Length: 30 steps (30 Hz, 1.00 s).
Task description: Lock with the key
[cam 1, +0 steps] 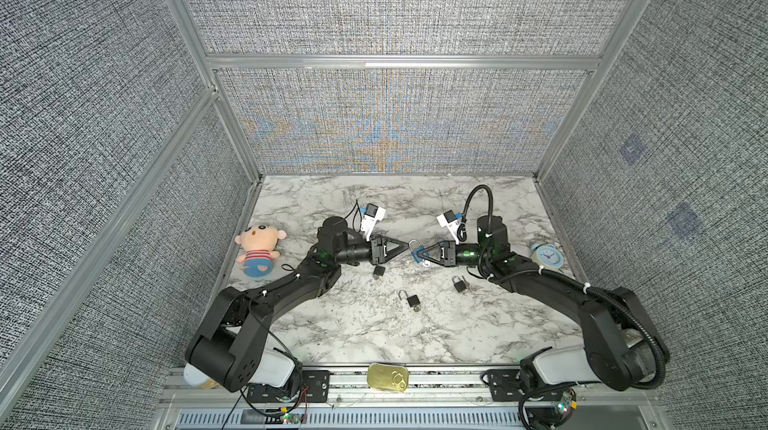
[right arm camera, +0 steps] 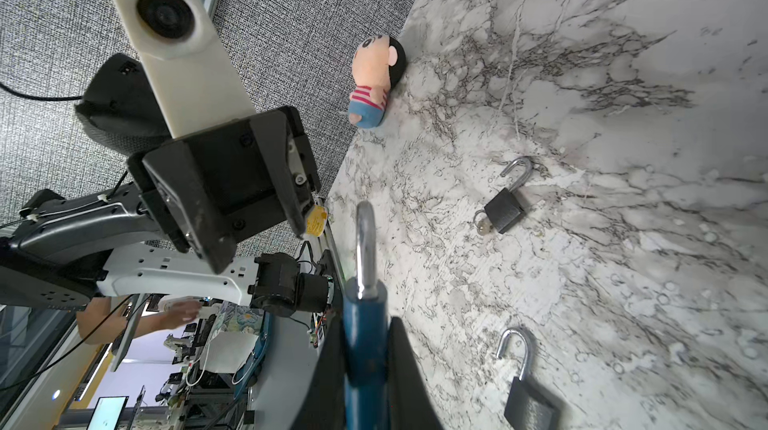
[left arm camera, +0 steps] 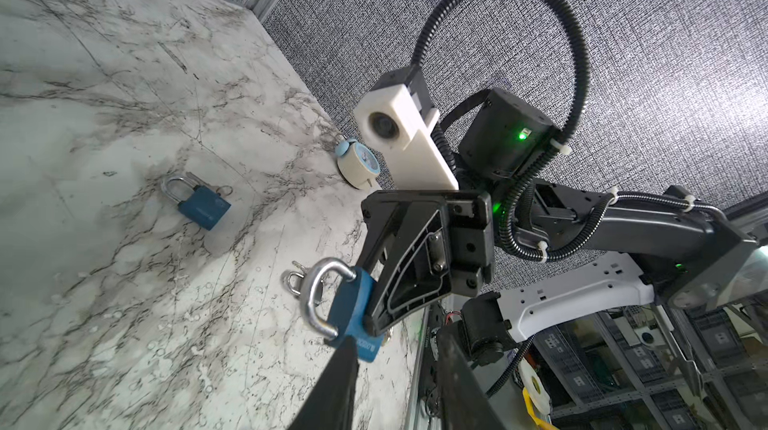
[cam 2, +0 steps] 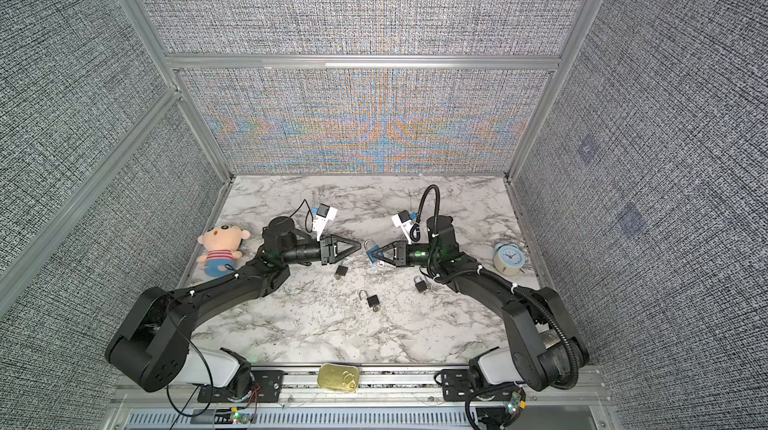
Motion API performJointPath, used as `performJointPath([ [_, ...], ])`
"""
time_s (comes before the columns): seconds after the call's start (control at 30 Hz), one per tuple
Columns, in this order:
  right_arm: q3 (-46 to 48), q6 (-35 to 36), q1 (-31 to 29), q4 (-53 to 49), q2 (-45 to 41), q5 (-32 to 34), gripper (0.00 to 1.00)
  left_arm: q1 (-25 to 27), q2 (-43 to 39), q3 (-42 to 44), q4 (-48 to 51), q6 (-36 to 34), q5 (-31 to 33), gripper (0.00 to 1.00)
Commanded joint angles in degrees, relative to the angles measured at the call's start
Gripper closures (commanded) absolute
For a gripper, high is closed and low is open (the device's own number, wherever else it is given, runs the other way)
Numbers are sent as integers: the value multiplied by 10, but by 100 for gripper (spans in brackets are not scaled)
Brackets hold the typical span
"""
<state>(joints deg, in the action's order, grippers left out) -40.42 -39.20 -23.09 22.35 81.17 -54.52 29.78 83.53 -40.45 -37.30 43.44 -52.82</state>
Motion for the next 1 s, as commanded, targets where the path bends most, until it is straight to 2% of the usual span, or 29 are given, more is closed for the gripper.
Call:
performJointPath([
  [0.0,0,-13,0,38,0,-20,100,-2,17,-12,-20,-4,1,66],
  [0.3,-3,-14,-4,33,-7,-31,100,-7,64,-31,-75,29,1,66],
  [0.47,-8,-12,-4,30,-3,-30,100,-8,72,-29,-94,36,-21,70],
  [0.67,-15,-12,-6,28,2,-31,100,-5,75,-27,-97,38,-39,76],
  [0.97,-24,-11,-9,21,4,-30,100,2,88,-30,-96,37,-51,77],
])
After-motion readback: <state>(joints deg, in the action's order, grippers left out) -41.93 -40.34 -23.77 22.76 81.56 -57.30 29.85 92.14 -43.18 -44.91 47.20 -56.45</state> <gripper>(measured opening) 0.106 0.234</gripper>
